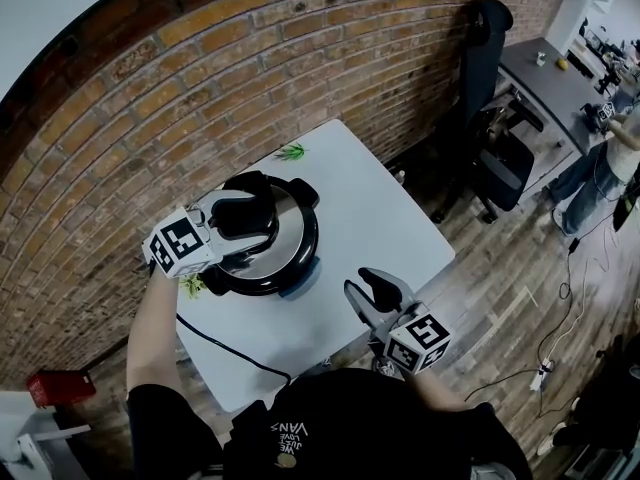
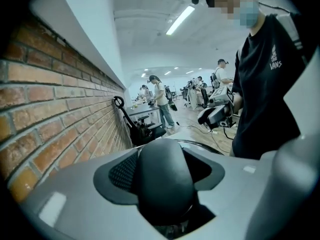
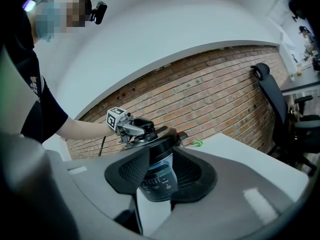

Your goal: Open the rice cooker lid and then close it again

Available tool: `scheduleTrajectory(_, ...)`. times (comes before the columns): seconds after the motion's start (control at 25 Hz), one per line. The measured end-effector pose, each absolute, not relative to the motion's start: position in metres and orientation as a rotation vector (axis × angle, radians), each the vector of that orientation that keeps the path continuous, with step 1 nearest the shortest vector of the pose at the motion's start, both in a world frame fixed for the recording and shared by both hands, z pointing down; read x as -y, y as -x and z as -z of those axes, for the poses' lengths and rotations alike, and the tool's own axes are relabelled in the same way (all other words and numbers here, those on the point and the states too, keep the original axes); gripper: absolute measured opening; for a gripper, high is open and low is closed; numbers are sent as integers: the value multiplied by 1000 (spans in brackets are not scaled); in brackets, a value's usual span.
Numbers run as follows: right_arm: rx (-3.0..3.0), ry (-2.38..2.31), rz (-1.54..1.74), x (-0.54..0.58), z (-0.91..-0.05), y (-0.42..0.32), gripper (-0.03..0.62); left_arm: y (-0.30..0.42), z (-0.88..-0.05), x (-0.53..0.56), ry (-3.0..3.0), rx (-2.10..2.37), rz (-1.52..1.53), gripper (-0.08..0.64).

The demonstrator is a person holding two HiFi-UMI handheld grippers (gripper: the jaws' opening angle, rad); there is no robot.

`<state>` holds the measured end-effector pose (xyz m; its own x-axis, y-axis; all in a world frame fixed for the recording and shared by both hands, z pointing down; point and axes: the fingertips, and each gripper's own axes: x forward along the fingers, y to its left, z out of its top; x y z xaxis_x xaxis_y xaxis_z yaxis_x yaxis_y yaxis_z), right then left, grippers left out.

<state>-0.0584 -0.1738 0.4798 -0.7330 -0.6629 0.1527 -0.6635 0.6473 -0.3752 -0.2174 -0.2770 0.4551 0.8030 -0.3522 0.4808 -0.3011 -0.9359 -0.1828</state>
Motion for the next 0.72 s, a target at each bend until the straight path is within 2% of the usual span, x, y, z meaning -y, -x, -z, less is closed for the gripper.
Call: scheduleTrajectory(0.72,2888,-930,-602,146,-475,78,147,232,-460,297,2769,-1407,875,281)
